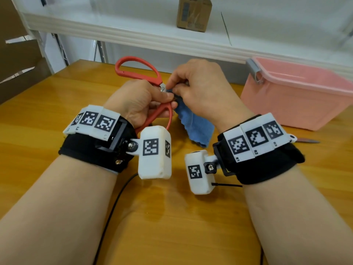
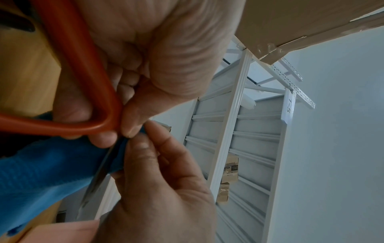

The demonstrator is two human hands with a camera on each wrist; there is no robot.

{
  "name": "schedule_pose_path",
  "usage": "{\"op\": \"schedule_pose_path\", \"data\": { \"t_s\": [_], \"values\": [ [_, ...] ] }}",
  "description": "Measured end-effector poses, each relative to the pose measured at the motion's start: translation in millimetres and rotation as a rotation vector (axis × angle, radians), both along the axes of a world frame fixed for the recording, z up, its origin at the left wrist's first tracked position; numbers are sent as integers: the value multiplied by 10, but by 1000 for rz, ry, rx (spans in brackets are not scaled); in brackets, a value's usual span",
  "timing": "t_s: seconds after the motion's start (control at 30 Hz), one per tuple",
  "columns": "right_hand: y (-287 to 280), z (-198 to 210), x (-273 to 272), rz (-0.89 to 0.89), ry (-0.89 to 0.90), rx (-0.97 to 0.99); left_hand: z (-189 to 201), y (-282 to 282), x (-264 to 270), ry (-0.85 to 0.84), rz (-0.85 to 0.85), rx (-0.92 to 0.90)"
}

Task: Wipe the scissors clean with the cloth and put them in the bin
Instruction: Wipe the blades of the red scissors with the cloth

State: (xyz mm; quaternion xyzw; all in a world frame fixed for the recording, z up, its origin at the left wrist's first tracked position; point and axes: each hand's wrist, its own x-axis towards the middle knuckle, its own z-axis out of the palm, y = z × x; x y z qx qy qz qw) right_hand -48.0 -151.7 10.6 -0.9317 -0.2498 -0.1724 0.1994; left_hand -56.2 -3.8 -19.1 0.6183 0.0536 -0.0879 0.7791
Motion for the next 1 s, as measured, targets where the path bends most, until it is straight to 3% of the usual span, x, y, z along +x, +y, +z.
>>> {"op": "schedule_pose_path", "data": {
  "t_s": [0.3,0.6,0.8,1.0],
  "values": [
    [-47,22,-4,-53,45,-1,30,-8,-12,-9,-21,22],
    [-222,172,38,-52,-79,357,93,25,-55,2,-55,-110],
    [-82,102,14,29,-3,215,72,33,-57,-23,-100,-77],
    [17,6,-7,-21,50,59,5,-13,-31,-52,-102,-1]
  ]
}}
